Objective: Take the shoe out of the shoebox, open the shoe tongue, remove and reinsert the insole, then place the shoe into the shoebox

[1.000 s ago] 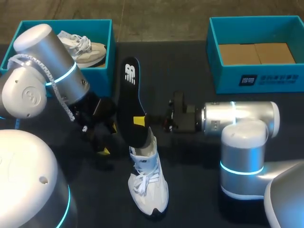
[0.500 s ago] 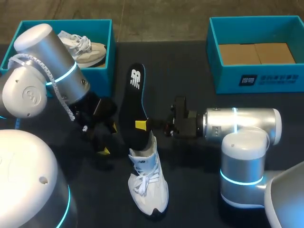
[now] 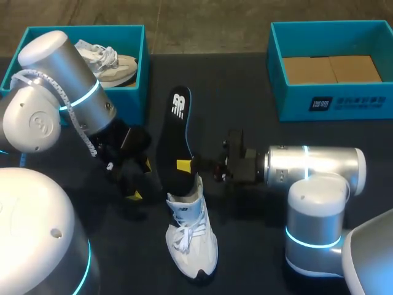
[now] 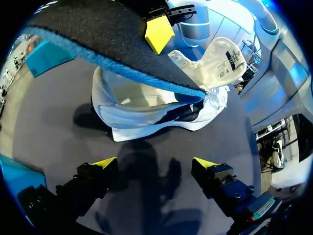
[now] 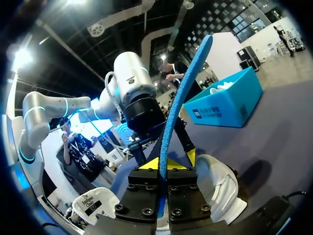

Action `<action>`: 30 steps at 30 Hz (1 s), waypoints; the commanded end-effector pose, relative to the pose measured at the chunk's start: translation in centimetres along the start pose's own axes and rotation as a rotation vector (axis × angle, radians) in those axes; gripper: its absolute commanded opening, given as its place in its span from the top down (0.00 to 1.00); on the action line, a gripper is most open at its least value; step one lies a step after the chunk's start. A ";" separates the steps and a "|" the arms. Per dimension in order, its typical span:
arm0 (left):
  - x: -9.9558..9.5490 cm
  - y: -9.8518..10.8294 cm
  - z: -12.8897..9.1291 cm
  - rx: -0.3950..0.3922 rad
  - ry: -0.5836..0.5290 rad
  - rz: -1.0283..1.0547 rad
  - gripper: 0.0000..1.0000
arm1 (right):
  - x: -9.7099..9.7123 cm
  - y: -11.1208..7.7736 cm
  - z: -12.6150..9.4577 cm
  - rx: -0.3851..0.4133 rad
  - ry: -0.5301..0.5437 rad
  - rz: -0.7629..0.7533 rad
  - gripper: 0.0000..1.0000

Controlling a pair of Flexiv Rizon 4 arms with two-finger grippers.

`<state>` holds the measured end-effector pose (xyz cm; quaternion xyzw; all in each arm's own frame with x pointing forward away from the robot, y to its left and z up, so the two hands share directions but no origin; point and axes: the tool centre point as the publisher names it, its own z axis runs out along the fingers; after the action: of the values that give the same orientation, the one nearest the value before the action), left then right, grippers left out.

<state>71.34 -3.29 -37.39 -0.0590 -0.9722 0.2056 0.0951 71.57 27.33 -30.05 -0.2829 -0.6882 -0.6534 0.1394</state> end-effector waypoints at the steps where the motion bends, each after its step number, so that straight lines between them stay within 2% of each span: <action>1: 0.0 0.0 0.1 -0.002 0.000 0.000 0.00 | -0.1 -0.5 0.2 0.004 -0.008 0.014 1.00; 13: 0.0 0.0 0.1 -0.002 0.000 0.000 0.00 | 0.2 -1.2 0.2 -0.001 -0.021 0.020 1.00; 20: 0.0 0.0 0.1 -0.002 0.000 0.000 0.00 | 1.0 0.1 0.8 0.003 -0.021 -0.008 1.00; 30: 0.0 0.0 0.1 -0.002 0.000 0.000 0.00 | 0.5 0.6 1.2 0.006 -0.016 -0.016 1.00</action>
<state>71.34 -3.29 -37.39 -0.0590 -0.9722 0.2056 0.0951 71.23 28.03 -29.49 -0.2822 -0.6897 -0.6545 0.1276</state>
